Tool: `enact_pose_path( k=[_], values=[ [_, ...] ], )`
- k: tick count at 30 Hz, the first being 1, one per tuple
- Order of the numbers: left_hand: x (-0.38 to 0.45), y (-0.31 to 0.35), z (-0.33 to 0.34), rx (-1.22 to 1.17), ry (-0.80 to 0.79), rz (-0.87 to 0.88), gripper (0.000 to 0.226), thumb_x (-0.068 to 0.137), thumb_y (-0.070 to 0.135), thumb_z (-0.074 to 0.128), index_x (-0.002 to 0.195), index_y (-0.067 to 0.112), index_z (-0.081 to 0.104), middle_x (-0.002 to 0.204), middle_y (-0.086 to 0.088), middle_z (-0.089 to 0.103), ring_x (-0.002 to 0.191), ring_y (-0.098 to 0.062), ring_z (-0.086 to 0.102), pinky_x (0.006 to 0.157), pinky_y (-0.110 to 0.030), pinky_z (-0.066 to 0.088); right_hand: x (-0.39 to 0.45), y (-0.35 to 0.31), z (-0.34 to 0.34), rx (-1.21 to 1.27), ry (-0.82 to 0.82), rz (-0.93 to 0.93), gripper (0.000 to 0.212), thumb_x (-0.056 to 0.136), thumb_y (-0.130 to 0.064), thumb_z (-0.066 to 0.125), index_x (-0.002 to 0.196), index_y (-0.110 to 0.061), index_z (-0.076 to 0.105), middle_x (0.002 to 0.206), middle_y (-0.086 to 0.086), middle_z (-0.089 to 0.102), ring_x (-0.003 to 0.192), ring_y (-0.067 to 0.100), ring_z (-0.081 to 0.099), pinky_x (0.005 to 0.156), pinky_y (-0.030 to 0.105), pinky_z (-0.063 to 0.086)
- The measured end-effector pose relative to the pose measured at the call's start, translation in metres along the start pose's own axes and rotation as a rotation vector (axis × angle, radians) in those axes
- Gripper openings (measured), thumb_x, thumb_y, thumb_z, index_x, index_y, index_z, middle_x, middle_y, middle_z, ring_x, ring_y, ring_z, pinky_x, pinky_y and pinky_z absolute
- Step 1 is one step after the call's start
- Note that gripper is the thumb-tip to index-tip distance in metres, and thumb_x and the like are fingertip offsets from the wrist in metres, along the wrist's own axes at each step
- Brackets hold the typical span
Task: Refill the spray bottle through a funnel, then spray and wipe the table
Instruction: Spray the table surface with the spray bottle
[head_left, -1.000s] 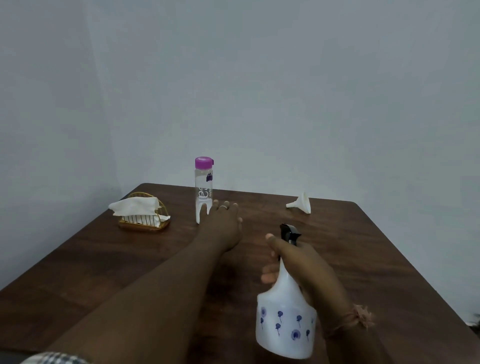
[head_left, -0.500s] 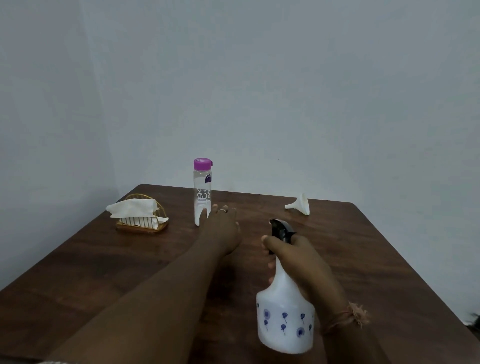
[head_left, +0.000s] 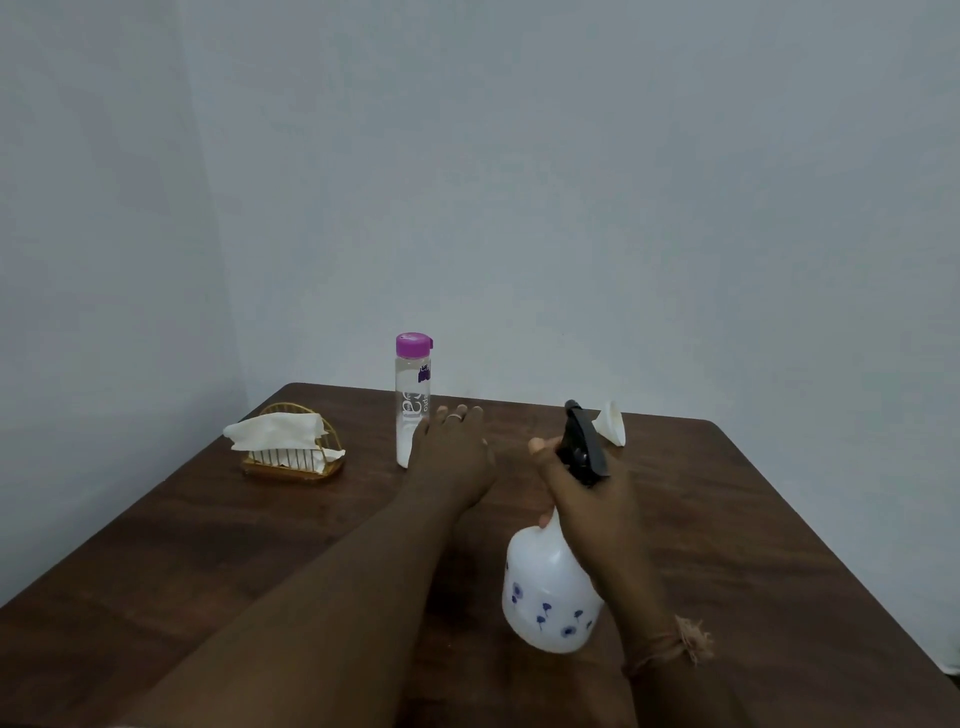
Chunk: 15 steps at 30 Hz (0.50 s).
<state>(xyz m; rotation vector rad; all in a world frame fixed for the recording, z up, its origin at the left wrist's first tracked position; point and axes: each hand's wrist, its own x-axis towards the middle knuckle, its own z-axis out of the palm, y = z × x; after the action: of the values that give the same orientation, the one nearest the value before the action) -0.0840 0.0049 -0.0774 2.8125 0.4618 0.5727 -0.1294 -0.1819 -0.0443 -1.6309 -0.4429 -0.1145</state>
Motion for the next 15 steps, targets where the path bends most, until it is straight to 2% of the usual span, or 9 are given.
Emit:
enact_pose_path(
  k=[2, 4, 6, 8, 9, 11, 13, 15],
  values=[
    [0.0, 0.004, -0.003, 0.004, 0.007, 0.006, 0.057, 0.099, 0.027, 0.042, 0.155, 0.018, 0.034, 0.162, -0.006, 0.035, 0.153, -0.027, 0.025, 0.124, -0.044, 0.019, 0.003, 0.002, 0.004, -0.016, 0.049, -0.03, 0.026, 0.091, -0.031, 0.075, 0.081, -0.01, 0.065, 0.065, 0.013, 0.063, 0.051, 0.02, 0.062, 0.053, 0.03, 0.055],
    [-0.002, 0.007, -0.004, 0.007, -0.006, 0.013, 0.057, 0.099, 0.027, 0.042, 0.155, 0.017, 0.034, 0.163, -0.006, 0.034, 0.154, -0.027, 0.024, 0.124, -0.044, 0.018, 0.006, 0.007, 0.004, -0.081, 0.076, 0.022, 0.034, 0.088, -0.033, 0.078, 0.071, -0.009, 0.062, 0.058, 0.006, 0.061, 0.054, 0.016, 0.062, 0.06, 0.036, 0.054],
    [-0.004, 0.009, -0.005, 0.01, -0.02, 0.01, 0.057, 0.099, 0.027, 0.042, 0.155, 0.017, 0.034, 0.163, -0.007, 0.034, 0.154, -0.028, 0.023, 0.125, -0.044, 0.017, 0.006, 0.01, 0.001, -0.095, 0.033, 0.156, 0.034, 0.086, -0.034, 0.079, 0.078, -0.003, 0.068, 0.068, 0.013, 0.07, 0.066, 0.024, 0.069, 0.069, 0.045, 0.058],
    [-0.005, 0.009, -0.005, 0.008, -0.037, -0.001, 0.057, 0.099, 0.027, 0.042, 0.155, 0.017, 0.034, 0.163, -0.008, 0.033, 0.154, -0.028, 0.023, 0.125, -0.045, 0.017, 0.004, 0.012, -0.001, -0.082, -0.045, 0.232, 0.026, 0.087, -0.031, 0.078, 0.086, -0.005, 0.074, 0.075, 0.016, 0.072, 0.07, 0.029, 0.069, 0.074, 0.051, 0.06],
    [-0.006, 0.008, -0.006, 0.011, -0.041, -0.005, 0.057, 0.099, 0.027, 0.041, 0.155, 0.017, 0.034, 0.163, -0.008, 0.033, 0.154, -0.029, 0.023, 0.125, -0.045, 0.017, 0.002, 0.013, -0.002, -0.075, -0.052, 0.224, 0.021, 0.088, -0.029, 0.076, 0.086, -0.008, 0.075, 0.071, 0.012, 0.07, 0.067, 0.027, 0.067, 0.074, 0.052, 0.06],
    [-0.007, 0.008, -0.008, 0.014, -0.044, -0.009, 0.057, 0.099, 0.027, 0.041, 0.155, 0.016, 0.034, 0.164, -0.008, 0.032, 0.154, -0.029, 0.023, 0.125, -0.046, 0.017, -0.001, 0.013, -0.003, -0.082, -0.03, 0.197, 0.025, 0.088, -0.03, 0.076, 0.086, -0.005, 0.074, 0.068, 0.012, 0.068, 0.064, 0.028, 0.065, 0.073, 0.053, 0.059],
    [-0.009, 0.011, -0.012, 0.01, -0.054, -0.01, 0.058, 0.099, 0.027, 0.041, 0.156, 0.015, 0.033, 0.164, -0.008, 0.031, 0.155, -0.029, 0.021, 0.126, -0.046, 0.016, -0.002, 0.015, -0.002, -0.102, -0.018, 0.244, 0.032, 0.087, -0.035, 0.078, 0.083, -0.004, 0.074, 0.071, 0.015, 0.073, 0.065, 0.029, 0.069, 0.076, 0.054, 0.06],
    [-0.01, 0.015, -0.014, 0.014, -0.069, -0.01, 0.06, 0.099, 0.027, 0.042, 0.156, 0.014, 0.031, 0.165, -0.008, 0.029, 0.155, -0.029, 0.019, 0.126, -0.045, 0.014, -0.002, 0.015, 0.0, -0.112, -0.016, 0.307, 0.028, 0.087, -0.033, 0.078, 0.08, -0.006, 0.073, 0.072, 0.014, 0.075, 0.062, 0.023, 0.068, 0.077, 0.053, 0.061]
  ],
)
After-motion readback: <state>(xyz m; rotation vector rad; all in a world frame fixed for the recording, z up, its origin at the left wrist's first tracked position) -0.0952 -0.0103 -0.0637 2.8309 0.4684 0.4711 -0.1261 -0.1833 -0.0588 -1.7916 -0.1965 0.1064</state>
